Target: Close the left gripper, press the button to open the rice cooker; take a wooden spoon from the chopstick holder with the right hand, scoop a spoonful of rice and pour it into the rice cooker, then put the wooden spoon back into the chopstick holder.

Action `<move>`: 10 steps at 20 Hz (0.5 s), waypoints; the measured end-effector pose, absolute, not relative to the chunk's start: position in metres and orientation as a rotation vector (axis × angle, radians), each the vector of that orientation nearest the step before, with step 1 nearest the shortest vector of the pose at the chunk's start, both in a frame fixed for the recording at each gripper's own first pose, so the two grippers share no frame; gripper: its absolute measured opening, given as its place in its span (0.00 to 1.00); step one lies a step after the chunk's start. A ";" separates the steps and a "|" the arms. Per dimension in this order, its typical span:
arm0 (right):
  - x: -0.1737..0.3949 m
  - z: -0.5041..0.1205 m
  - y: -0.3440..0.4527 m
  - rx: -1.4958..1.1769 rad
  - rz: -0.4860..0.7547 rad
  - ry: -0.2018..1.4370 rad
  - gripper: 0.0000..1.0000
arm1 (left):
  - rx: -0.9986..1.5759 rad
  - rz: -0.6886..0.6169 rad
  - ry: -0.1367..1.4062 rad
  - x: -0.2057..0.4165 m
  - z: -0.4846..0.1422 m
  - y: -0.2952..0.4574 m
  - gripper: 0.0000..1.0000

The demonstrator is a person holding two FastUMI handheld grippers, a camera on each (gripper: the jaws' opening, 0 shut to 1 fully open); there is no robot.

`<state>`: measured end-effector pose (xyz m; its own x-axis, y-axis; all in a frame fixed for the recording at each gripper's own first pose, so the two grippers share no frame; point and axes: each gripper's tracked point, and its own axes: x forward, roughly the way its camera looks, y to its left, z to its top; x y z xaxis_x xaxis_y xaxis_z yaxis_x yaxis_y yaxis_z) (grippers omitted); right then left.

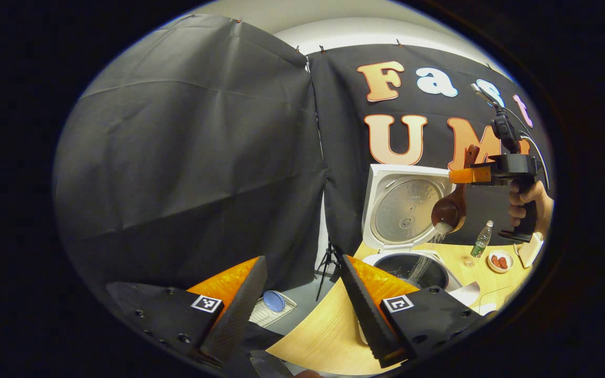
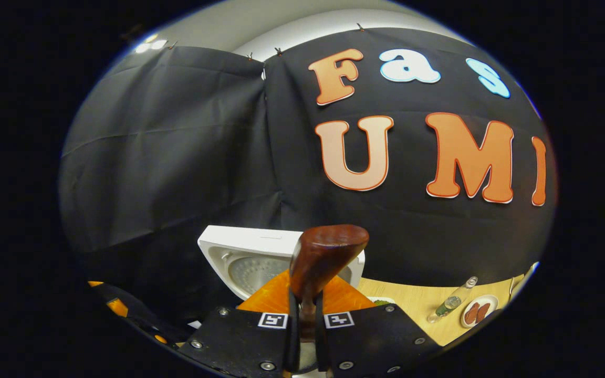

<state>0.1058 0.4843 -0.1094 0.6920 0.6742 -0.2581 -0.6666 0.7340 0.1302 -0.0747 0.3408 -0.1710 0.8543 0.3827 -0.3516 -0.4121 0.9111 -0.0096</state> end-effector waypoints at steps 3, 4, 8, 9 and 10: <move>0.107 -0.106 0.485 -0.028 0.772 0.256 0.11 | -0.085 0.420 0.356 -0.074 -0.171 0.341 0.96; 0.107 -0.105 0.486 -0.039 0.782 0.246 0.11 | -0.084 0.420 0.355 -0.075 -0.171 0.340 0.96; 0.106 -0.098 0.487 -0.099 0.814 0.183 0.11 | -0.080 0.421 0.357 -0.075 -0.171 0.338 0.96; 0.107 -0.096 0.487 -0.123 0.820 0.163 0.11 | -0.081 0.421 0.356 -0.075 -0.171 0.337 0.96; 0.107 -0.094 0.487 -0.142 0.825 0.145 0.11 | -0.082 0.421 0.358 -0.076 -0.171 0.336 0.96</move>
<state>0.1075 0.4875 -0.0942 0.6701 0.7195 -0.1827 -0.7387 0.6705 -0.0691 -0.0758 0.3359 -0.1713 0.8510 0.3854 -0.3568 -0.4139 0.9103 -0.0038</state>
